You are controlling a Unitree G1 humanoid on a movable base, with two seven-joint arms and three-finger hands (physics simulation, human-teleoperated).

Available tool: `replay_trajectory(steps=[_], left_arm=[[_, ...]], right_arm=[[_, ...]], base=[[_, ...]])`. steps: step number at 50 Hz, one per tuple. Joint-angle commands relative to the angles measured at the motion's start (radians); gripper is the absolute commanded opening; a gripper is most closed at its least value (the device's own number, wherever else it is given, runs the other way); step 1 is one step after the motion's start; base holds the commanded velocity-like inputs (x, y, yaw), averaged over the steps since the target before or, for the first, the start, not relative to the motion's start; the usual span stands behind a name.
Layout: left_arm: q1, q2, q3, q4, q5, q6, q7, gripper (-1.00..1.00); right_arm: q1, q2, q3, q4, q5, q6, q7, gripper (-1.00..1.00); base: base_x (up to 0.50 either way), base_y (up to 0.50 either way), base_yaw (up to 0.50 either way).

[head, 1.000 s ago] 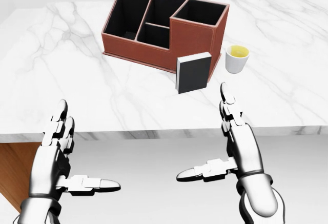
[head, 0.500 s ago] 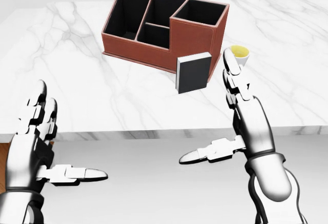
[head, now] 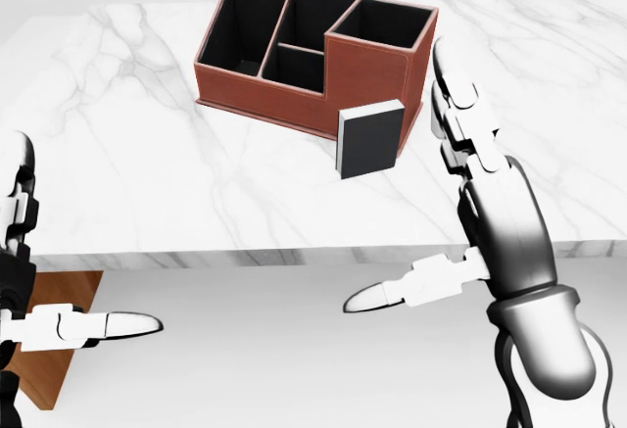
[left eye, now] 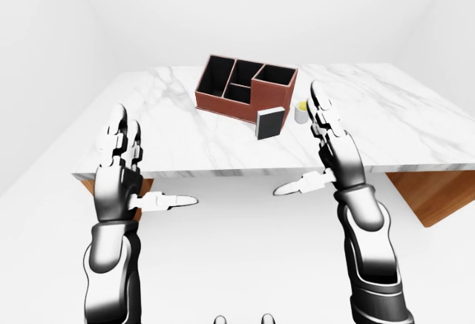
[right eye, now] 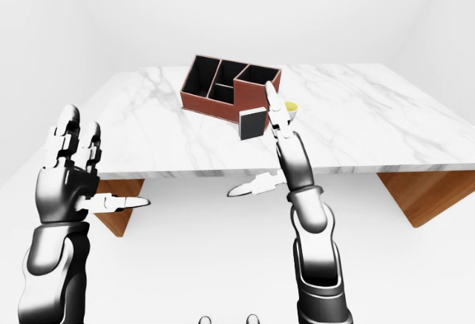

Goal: Pick up the book and place it in the right compartment of the caddy.

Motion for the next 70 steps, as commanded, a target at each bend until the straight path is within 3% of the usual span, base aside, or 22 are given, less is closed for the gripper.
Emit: replay_trajectory(steps=[1,9,31,36,70], left_arm=[[0.001,0.000,0.009,0.009,0.009,-0.029,0.009,1.00],[0.005,0.003,0.008,0.023,0.012,-0.040,0.009,1.00],[0.010,0.002,0.017,0.006,0.011,-0.028,0.007,1.00],[0.011,0.001,0.016,-0.004,0.006,-0.012,0.006,1.00],[0.024,-0.009,0.003,-0.038,0.021,-0.001,0.008,1.00]], right_arm=[[0.008,0.005,0.007,-0.042,-0.014,0.000,0.025,1.00],[0.012,0.003,0.008,-0.055,-0.015,0.000,0.040,1.00],[-0.010,0.003,0.009,-0.060,-0.031,0.000,0.038,1.00],[-0.014,-0.001,-0.001,-0.069,-0.023,0.000,0.042,1.00],[-0.033,-0.033,-0.056,-0.094,0.023,0.000,0.038,1.00]], base=[[0.00,0.00,0.00],[0.18,0.00,0.00],[0.19,0.00,0.00],[0.19,0.00,0.00],[0.19,0.00,0.00]])
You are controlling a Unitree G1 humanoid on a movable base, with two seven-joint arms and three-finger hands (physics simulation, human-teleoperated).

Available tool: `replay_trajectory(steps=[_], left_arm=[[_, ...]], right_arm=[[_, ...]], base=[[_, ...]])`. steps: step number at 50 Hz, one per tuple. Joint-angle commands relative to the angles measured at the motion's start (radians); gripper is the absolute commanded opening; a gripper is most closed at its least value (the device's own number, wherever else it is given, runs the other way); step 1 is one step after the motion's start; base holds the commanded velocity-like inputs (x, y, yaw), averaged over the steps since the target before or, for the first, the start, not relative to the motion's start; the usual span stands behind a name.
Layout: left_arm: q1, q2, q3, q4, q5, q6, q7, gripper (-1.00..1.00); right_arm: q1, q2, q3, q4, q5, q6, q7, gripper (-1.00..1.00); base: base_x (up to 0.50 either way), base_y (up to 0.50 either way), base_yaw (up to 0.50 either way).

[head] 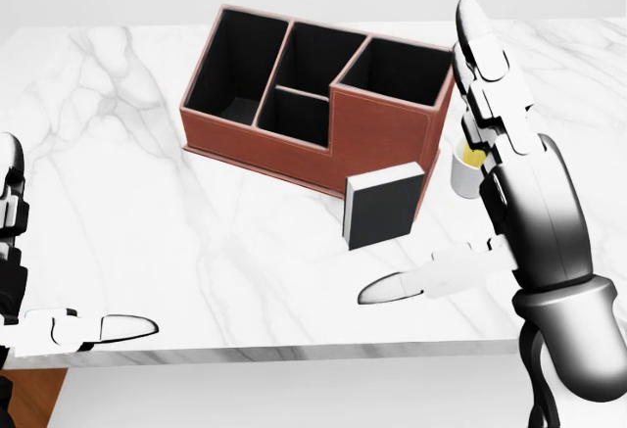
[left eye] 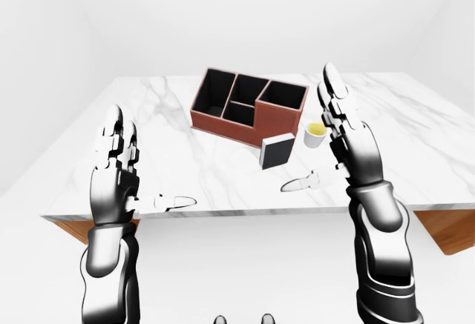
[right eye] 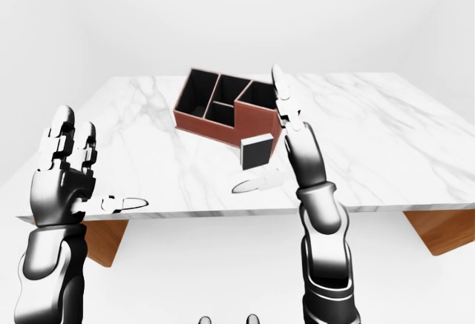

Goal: Pick up the book and place it in the right compartment of the caddy.

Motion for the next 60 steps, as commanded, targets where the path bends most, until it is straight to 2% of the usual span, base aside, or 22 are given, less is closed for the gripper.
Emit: replay_trajectory(steps=[1,11,39,60], left_arm=[[0.006,-0.004,-0.005,-0.014,0.004,0.003,-0.003,1.00],[0.013,-0.006,-0.004,-0.015,0.006,-0.004,-0.005,1.00],[-0.002,-0.007,-0.017,-0.032,0.016,0.033,0.012,1.00],[-0.009,-0.006,-0.024,-0.020,0.025,0.028,0.020,1.00]], right_arm=[[-0.004,-0.009,-0.016,-0.012,0.015,0.000,-0.002,1.00],[-0.002,-0.008,-0.008,-0.008,0.010,0.000,-0.003,1.00],[-0.010,-0.017,-0.022,0.029,0.030,0.000,0.005,1.00],[-0.003,-0.020,-0.026,0.051,0.042,0.000,0.004,1.00]], base=[[0.19,0.00,0.00],[0.19,0.00,0.00],[0.19,0.00,0.00],[0.19,0.00,0.00]])
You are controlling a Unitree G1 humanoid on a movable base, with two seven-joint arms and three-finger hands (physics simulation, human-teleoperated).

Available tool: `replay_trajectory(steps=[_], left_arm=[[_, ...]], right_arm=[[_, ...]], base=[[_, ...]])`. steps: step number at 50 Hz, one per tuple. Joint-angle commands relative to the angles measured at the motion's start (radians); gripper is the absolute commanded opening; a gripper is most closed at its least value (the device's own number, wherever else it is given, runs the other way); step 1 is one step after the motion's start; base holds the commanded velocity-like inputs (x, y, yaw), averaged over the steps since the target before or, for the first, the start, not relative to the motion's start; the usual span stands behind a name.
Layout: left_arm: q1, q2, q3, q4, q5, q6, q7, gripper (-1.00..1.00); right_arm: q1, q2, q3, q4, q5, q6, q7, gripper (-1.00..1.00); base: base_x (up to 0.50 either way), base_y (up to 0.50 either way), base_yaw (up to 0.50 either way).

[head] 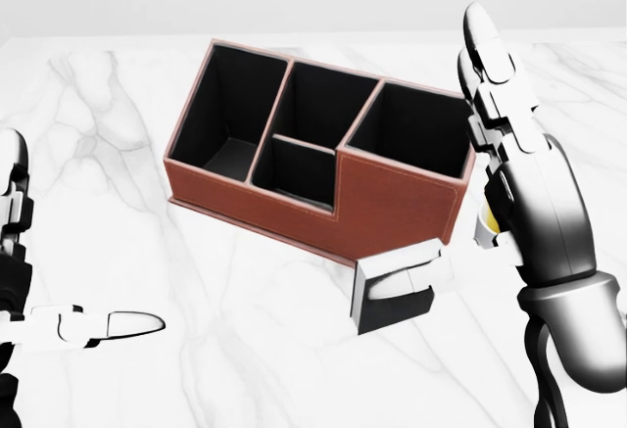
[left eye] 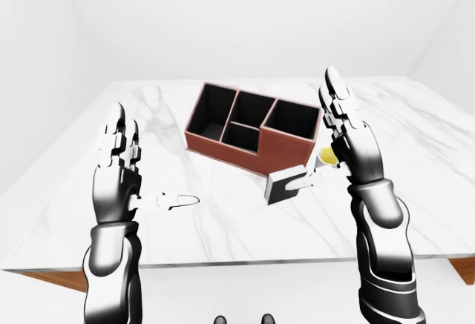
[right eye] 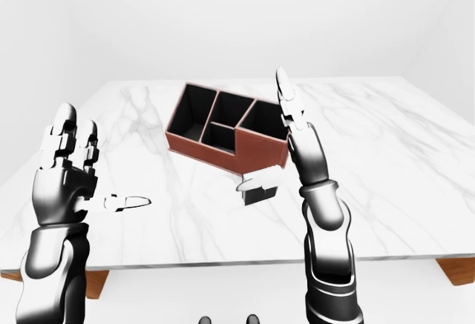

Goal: Pick up the book and place it in the right compartment of the caddy.

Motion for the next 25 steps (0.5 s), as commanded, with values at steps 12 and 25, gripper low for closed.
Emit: replay_trajectory(steps=[12,25], left_arm=[[0.000,0.000,-0.002,-0.010,0.001,0.017,0.002,1.00],[-0.001,0.000,-0.004,-0.021,0.004,0.022,0.002,1.00]], right_arm=[[-0.001,0.001,0.005,0.030,-0.006,0.000,-0.002,1.00],[0.003,0.002,0.004,0.045,-0.006,0.000,-0.002,1.00]], base=[[0.19,0.00,0.00],[0.19,0.00,0.00]])
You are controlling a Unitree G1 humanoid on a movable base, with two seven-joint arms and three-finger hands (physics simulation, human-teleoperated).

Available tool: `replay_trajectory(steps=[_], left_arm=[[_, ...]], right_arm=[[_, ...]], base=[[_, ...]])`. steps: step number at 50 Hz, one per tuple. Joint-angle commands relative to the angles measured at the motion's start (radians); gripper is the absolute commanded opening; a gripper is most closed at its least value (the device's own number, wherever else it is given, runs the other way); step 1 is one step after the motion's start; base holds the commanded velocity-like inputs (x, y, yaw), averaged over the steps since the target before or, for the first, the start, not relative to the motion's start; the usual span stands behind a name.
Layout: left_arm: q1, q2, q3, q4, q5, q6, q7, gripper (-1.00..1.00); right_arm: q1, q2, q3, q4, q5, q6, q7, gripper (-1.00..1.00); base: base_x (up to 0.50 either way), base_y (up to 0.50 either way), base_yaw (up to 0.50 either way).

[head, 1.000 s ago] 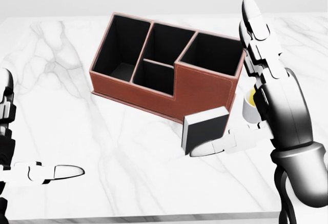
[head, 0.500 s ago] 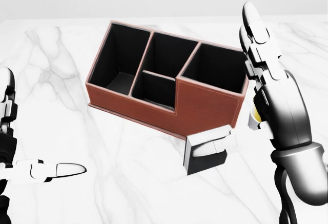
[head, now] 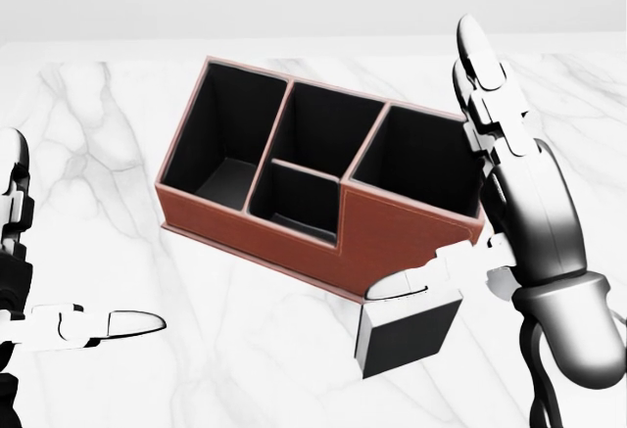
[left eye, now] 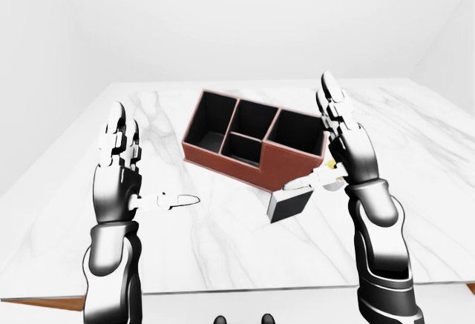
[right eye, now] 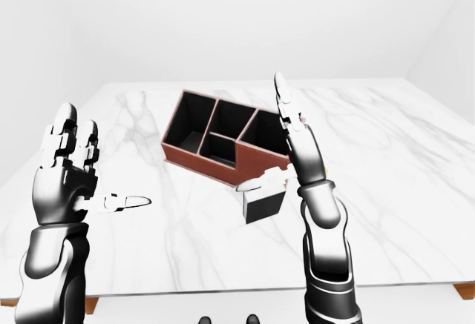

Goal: Pick up the book and place it in the right compartment of the caddy.

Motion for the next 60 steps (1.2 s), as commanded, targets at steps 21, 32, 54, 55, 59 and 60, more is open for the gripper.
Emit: replay_trajectory(steps=[21,32,54,55,59,60], left_arm=[[-0.001,-0.001,-0.008,0.038,0.004,-0.029,0.000,1.00],[0.000,0.000,-0.008,0.062,-0.002,-0.050,0.000,1.00],[-0.005,0.004,-0.002,0.087,-0.010,-0.066,0.004,1.00],[-0.005,0.003,-0.003,0.087,-0.010,-0.067,0.003,1.00],[-0.004,0.004,-0.003,0.087,-0.011,-0.067,0.003,1.00],[-0.006,0.005,-0.001,0.086,-0.013,-0.064,0.003,1.00]], right_arm=[[0.018,-0.009,0.009,0.033,-0.059,-0.012,0.007,1.00],[0.094,0.022,0.082,-0.074,-0.290,-0.175,0.002,1.00],[0.201,0.029,0.142,-0.146,-0.509,-0.175,0.209,0.47],[0.210,0.025,0.148,-0.140,-0.525,-0.175,0.219,0.48],[0.229,0.030,0.163,-0.123,-0.576,-0.175,0.247,0.48],[0.236,0.027,0.172,-0.123,-0.597,-0.175,0.261,0.48]], base=[[0.12,0.00,0.00],[0.00,0.00,0.00],[0.00,0.00,0.00],[0.00,0.00,0.00],[0.00,0.00,0.00],[0.00,0.00,0.00]])
